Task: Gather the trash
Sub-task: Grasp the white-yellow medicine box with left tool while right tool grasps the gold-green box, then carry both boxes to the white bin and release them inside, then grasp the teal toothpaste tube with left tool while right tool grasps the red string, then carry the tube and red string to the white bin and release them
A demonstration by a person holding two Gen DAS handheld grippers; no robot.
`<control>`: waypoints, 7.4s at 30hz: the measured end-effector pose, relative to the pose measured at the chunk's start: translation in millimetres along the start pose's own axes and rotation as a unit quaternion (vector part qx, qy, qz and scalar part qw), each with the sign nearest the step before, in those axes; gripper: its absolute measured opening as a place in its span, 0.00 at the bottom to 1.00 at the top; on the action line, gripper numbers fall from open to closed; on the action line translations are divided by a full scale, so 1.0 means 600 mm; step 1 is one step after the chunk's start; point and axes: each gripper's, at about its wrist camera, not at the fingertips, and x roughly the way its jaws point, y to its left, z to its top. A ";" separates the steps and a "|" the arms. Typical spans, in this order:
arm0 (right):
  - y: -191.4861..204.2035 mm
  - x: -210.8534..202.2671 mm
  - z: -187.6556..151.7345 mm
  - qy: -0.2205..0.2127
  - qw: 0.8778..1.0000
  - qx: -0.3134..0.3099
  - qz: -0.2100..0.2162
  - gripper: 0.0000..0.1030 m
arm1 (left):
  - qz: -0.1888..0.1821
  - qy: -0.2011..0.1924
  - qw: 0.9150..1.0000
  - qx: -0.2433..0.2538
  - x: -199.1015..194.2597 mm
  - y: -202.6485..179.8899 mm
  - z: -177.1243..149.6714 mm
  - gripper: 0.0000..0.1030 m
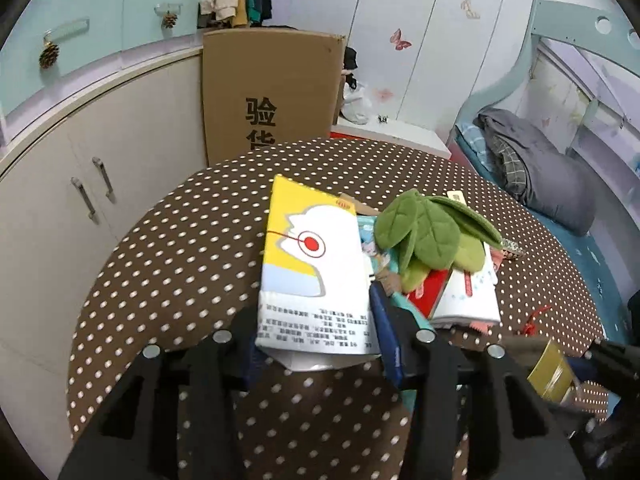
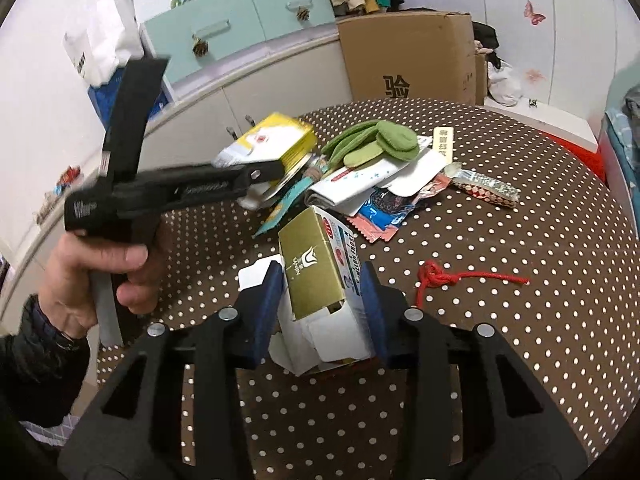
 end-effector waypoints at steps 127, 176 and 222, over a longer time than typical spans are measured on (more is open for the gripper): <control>-0.169 -0.238 -0.045 -0.120 0.968 0.146 -0.166 0.94 | -0.084 -0.066 0.985 0.132 -0.137 -0.317 -0.021 0.92; -0.044 0.027 -0.017 0.055 0.994 -0.035 -0.089 0.08 | -0.013 0.046 0.998 0.033 0.006 -0.025 -0.029 0.21; -0.458 -0.348 -0.201 -0.144 0.923 0.299 -0.197 0.08 | -0.161 -0.037 0.976 0.138 -0.101 -0.456 -0.058 0.21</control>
